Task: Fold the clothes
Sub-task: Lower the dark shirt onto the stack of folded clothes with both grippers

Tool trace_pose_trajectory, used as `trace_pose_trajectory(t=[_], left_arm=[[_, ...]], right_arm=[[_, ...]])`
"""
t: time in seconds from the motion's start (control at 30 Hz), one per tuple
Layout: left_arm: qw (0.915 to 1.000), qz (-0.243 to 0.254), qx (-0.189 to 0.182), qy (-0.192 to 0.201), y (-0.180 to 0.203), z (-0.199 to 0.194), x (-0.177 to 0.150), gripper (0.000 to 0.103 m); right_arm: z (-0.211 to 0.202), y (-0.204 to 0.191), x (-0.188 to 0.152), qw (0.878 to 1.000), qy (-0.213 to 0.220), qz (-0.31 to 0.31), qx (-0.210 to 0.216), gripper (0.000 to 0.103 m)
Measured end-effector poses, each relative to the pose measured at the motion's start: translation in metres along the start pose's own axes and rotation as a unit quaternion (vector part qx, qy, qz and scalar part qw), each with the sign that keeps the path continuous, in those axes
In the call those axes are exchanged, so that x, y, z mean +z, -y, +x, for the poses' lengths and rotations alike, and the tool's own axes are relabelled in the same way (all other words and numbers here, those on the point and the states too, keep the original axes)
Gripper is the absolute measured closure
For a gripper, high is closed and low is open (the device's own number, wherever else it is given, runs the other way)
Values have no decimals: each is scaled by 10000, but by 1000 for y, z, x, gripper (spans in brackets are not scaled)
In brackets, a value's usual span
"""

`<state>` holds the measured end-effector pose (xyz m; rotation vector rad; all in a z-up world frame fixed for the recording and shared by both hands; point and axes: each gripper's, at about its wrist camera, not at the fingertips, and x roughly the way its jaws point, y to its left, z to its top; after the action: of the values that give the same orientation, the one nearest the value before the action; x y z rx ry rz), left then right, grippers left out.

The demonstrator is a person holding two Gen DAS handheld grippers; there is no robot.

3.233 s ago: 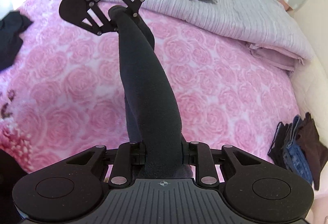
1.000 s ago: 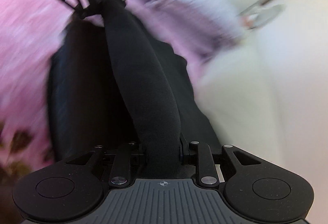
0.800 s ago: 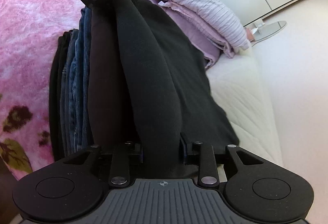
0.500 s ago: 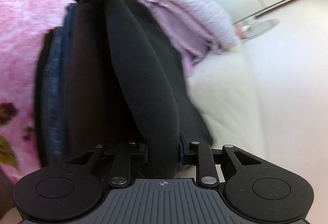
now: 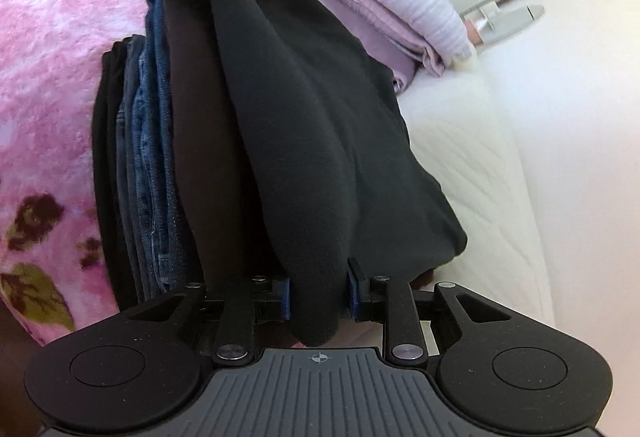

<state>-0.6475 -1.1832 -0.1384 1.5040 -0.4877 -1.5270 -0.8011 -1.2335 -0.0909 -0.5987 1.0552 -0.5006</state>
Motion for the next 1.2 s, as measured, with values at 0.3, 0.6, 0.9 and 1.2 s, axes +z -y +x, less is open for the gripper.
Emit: trace_pose_trajectory(t=[0.3, 0.6, 0.9, 1.2], left_arm=[[9997, 33, -199, -118, 23, 3, -17, 86], [9983, -482, -258, -212, 4, -24, -27, 81], [9717, -2300, -492, -219, -69, -57, -37, 81], [9356, -3477, -595, -113, -109, -40, -24, 80]], right_arm=[[-5, -13, -3, 9998, 3, -163, 66, 80], [-13, -13, 1, 9998, 12, -205, -27, 80], [-43, -4, 22, 9979, -51, 596, 254, 80], [-36, 56, 41, 9500, 93, 3042, 702, 75]])
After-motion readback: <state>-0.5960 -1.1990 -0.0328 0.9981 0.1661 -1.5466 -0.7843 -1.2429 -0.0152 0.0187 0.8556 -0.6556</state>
